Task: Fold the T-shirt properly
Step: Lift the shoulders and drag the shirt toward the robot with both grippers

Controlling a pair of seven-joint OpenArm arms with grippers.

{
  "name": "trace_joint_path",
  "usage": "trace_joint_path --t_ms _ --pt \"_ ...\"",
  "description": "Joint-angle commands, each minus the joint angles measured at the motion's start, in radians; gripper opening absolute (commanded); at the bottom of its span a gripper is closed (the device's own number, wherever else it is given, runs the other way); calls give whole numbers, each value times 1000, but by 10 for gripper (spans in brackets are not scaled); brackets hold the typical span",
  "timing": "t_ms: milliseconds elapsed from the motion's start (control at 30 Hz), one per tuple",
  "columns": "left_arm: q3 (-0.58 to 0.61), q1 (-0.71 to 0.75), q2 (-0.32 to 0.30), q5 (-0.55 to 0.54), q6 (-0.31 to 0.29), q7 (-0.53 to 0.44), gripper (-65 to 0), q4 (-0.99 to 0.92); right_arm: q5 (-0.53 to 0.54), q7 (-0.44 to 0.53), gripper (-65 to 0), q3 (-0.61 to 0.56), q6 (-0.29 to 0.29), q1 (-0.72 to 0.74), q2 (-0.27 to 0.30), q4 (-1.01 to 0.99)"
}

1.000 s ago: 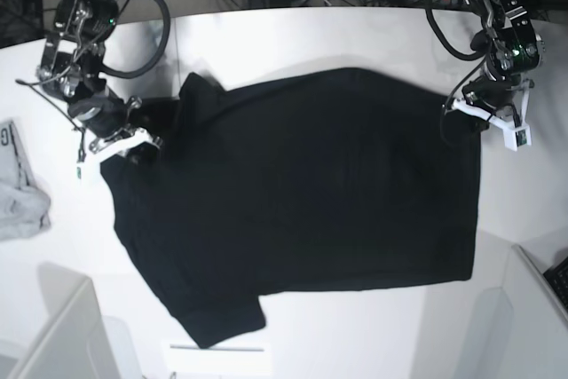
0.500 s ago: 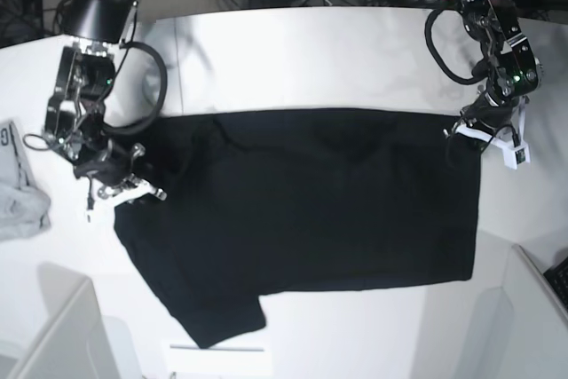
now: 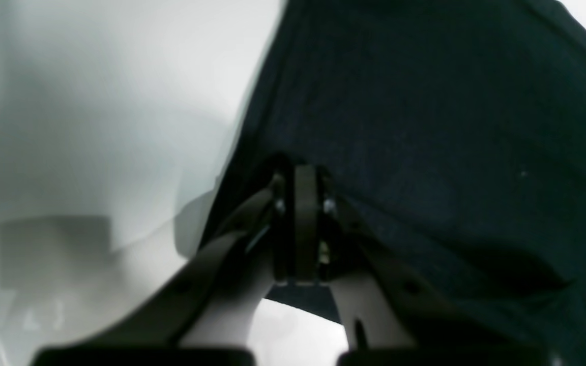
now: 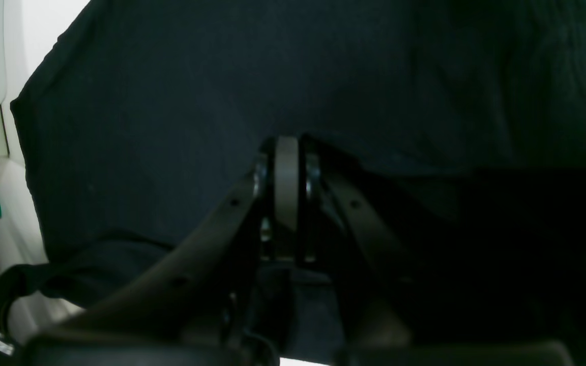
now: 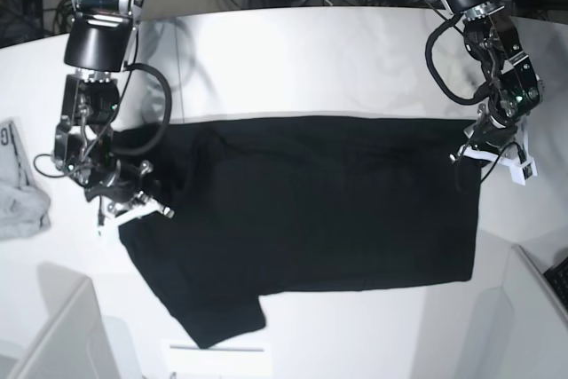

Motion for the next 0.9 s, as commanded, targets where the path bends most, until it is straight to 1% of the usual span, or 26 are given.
trace_joint_path --t_ms 0,367,533,867 --pt "-4 -25 -15 -10 -5 -23 -650 17 14 28 -650 1 5 39 10 13" --pt "-7 -11 -14 -11 -5 -28 -650 69 14 43 -650 1 5 40 13 22" --pt "-108 -20 -11 -18 -5 -25 -650 69 14 45 -650 4 5 39 13 24" --pt "-108 -22 -11 -11 -7 -25 -650 65 14 45 -650 4 5 36 5 21"
